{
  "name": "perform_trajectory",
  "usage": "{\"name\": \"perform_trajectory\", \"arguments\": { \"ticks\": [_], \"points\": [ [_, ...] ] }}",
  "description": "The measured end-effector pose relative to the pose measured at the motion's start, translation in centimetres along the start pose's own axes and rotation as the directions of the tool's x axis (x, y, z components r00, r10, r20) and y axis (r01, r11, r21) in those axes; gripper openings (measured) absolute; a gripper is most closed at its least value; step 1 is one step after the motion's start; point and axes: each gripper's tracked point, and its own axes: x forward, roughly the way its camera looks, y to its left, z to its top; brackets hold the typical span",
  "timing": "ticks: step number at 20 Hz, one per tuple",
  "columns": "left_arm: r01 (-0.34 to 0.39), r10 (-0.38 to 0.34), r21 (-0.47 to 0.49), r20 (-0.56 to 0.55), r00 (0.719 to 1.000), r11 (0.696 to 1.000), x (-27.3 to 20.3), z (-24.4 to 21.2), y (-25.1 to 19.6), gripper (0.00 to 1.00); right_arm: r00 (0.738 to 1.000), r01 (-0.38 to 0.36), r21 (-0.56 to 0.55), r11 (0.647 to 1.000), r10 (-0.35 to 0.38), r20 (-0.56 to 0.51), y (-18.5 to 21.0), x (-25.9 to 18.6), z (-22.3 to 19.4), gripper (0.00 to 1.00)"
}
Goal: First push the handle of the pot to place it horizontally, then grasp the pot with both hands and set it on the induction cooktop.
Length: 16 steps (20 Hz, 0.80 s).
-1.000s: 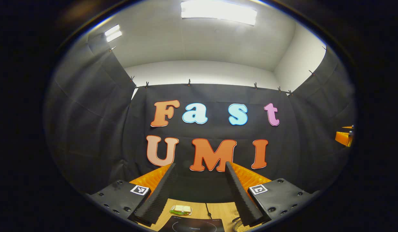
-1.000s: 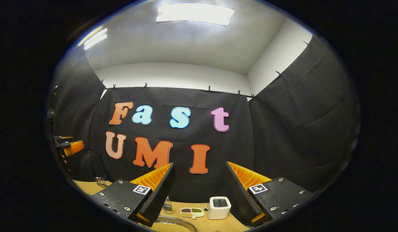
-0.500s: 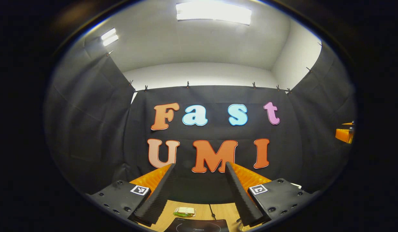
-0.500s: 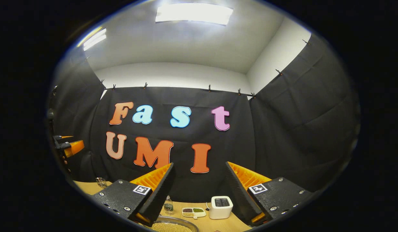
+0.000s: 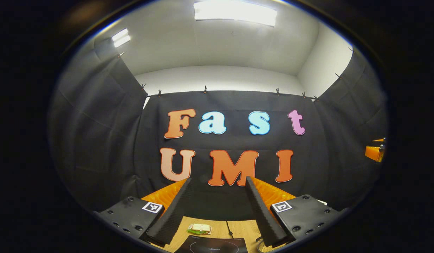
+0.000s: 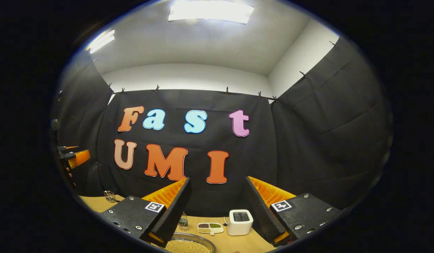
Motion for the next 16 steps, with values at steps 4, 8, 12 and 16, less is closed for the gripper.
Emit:
{"name": "perform_trajectory", "arguments": {
  "ticks": [4,8,12,16],
  "points": [
    [0.019,-0.019,-0.003,-0.022,1.0,1.0,-0.2,-0.8,-1.1,0.97,0.998,-0.022,0.018,1.0,0.023,-0.054,0.5,-0.3,-2.0,0.95],
    [0.012,-0.012,0.001,-0.034,0.999,1.0,-0.3,-1.6,-1.0,0.97,0.993,-0.03,0.006,1.0,0.03,-0.114,0.7,-0.5,-5.1,0.95],
    [0.015,-0.014,0.014,-0.056,0.998,1.0,-0.5,-2.4,-1.4,0.97,0.98,-0.045,0.049,0.998,0.054,-0.191,1.5,-0.6,-7.8,0.94],
    [0.008,-0.007,0.018,-0.06,0.998,1.0,-0.5,-2.6,-1.2,0.97,0.961,-0.064,0.069,0.996,0.08,-0.263,2.5,-1.0,-11.0,0.84]
  ]
}}
